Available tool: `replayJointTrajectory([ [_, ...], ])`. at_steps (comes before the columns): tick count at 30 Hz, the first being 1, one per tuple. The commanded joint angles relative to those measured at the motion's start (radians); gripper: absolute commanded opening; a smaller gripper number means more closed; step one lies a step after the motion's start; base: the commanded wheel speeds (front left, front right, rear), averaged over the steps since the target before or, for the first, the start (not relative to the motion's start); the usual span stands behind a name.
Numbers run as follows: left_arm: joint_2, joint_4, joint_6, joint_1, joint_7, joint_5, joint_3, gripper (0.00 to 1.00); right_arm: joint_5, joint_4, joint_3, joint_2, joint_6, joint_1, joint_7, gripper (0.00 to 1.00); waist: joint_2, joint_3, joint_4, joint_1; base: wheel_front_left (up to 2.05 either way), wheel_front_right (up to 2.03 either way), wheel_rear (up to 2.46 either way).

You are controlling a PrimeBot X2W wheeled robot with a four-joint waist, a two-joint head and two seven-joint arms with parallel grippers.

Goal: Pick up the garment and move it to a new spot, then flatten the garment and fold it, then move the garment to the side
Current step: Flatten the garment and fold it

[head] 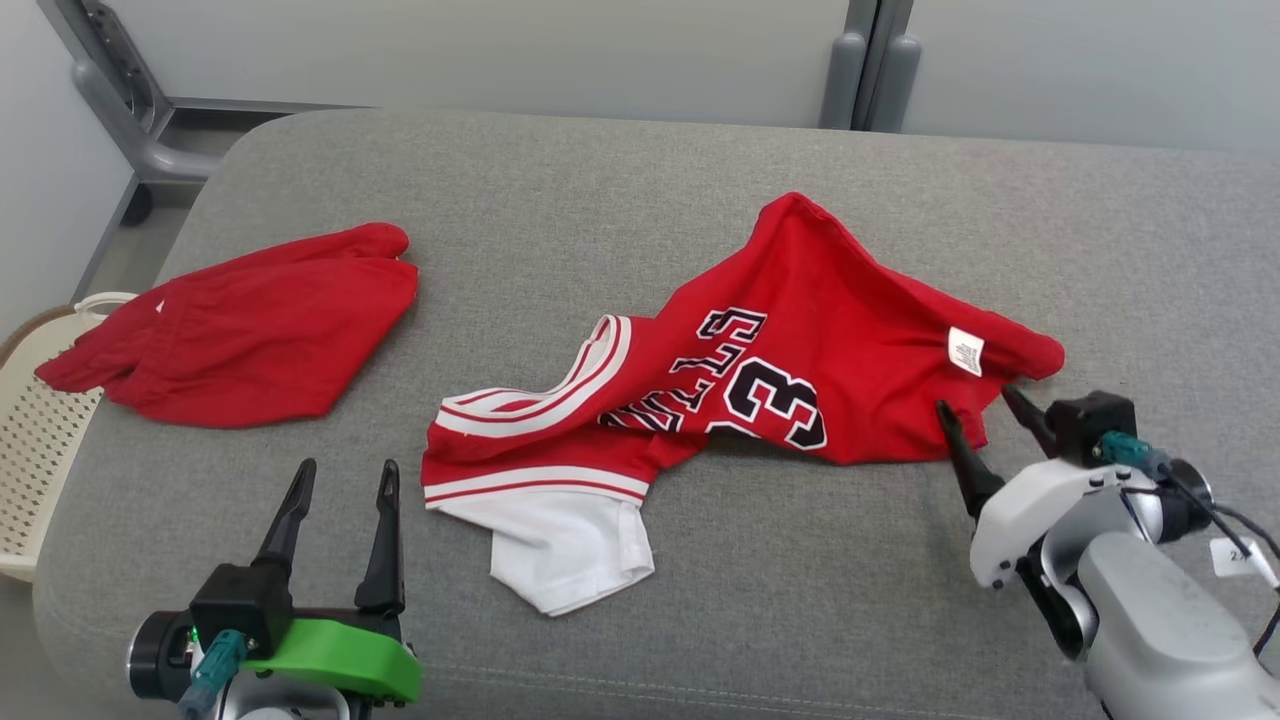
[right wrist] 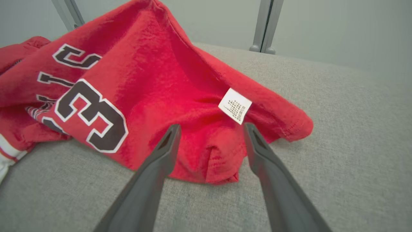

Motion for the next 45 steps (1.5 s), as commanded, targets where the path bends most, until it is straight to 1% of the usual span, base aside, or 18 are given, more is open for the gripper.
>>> replayJointTrajectory([
  [1, 0.005, -0.004, -0.002, 0.012, -0.003, 0.005, 0.008, 1.00, 0.000, 0.008, -0.012, 0.013, -0.001, 0.030, -0.002, 1.00, -0.0001, -0.003, 0.000, 0.0000, 0.00, 0.00, 0.00],
  [7, 0.003, -0.017, -0.002, 0.016, -0.003, 0.013, 0.025, 1.00, -0.015, 0.051, -0.037, 0.039, -0.001, 0.065, 0.012, 1.00, -0.0001, -0.003, -0.005, 0.0000, 0.00, 0.00, 0.00],
  [16, -0.001, -0.023, -0.002, 0.011, -0.003, 0.023, 0.039, 1.00, -0.025, 0.139, -0.051, 0.063, -0.001, 0.020, 0.021, 1.00, -0.0001, -0.001, 0.005, 0.0000, 0.00, 0.00, 0.00],
  [24, -0.004, -0.023, -0.002, 0.007, -0.003, 0.026, 0.042, 1.00, -0.029, 0.240, -0.046, 0.086, -0.001, -0.027, 0.011, 1.00, -0.0001, 0.005, 0.031, 0.0000, 0.00, 0.00, 0.00],
  [25, -0.004, -0.023, -0.002, 0.007, -0.003, 0.025, 0.042, 1.00, -0.028, 0.252, -0.046, 0.087, -0.001, -0.033, 0.010, 0.90, -0.0001, 0.006, 0.034, 0.0000, 0.00, 0.00, 0.00],
  [26, -0.004, -0.023, -0.002, 0.008, -0.003, 0.025, 0.043, 1.00, -0.027, 0.262, -0.046, 0.089, -0.001, -0.039, 0.008, 0.69, -0.0001, 0.006, 0.036, 0.0000, 0.00, 0.00, 0.00],
  [27, -0.004, -0.022, -0.002, 0.008, -0.003, 0.025, 0.043, 1.00, -0.028, 0.275, -0.045, 0.090, -0.001, -0.046, 0.008, 0.44, -0.0001, 0.007, 0.038, 0.0000, 0.00, 0.00, 0.00],
  [28, -0.004, -0.021, -0.002, 0.007, -0.003, 0.025, 0.043, 1.00, -0.029, 0.283, -0.044, 0.091, -0.001, -0.054, 0.006, 0.35, -0.0001, 0.008, 0.040, 0.0000, 0.00, 0.00, 0.00],
  [29, -0.004, -0.021, -0.002, 0.006, -0.003, 0.024, 0.042, 1.00, -0.029, 0.291, -0.044, 0.094, -0.001, -0.060, 0.004, 0.19, -0.0001, 0.009, 0.041, 0.0000, 0.00, 0.00, 0.00],
  [30, -0.005, -0.021, -0.002, 0.005, -0.003, 0.024, 0.042, 1.00, -0.030, 0.301, -0.044, 0.096, -0.001, -0.064, 0.003, 0.00, -0.0001, 0.010, 0.042, 0.0000, 0.00, 0.00, 0.00],
  [34, -0.005, -0.017, -0.002, -0.002, -0.003, 0.022, 0.041, 1.00, -0.036, 0.323, -0.044, 0.096, -0.001, -0.081, -0.002, 0.00, -0.0001, 0.014, 0.046, 0.0000, 0.00, 0.00, 0.00],
  [36, -0.005, -0.016, -0.002, -0.003, -0.003, 0.023, 0.045, 1.00, -0.038, 0.314, -0.046, 0.097, -0.001, -0.083, -0.002, 0.00, -0.0001, 0.014, 0.044, 0.0000, 0.00, 0.00, 0.00],
  [41, -0.004, -0.017, -0.002, 0.017, -0.003, 0.029, 0.053, 1.00, -0.038, 0.222, -0.057, 0.084, -0.001, -0.045, -0.003, 0.00, -0.0001, 0.005, 0.022, 0.0000, 0.00, 0.00, 0.00],
  [45, -0.004, -0.014, -0.002, 0.029, -0.003, 0.027, 0.056, 1.00, -0.005, 0.127, -0.041, 0.076, -0.001, -0.004, -0.003, 0.00, -0.0001, -0.011, -0.002, 0.0000, 0.00, 0.00, 0.00],
])
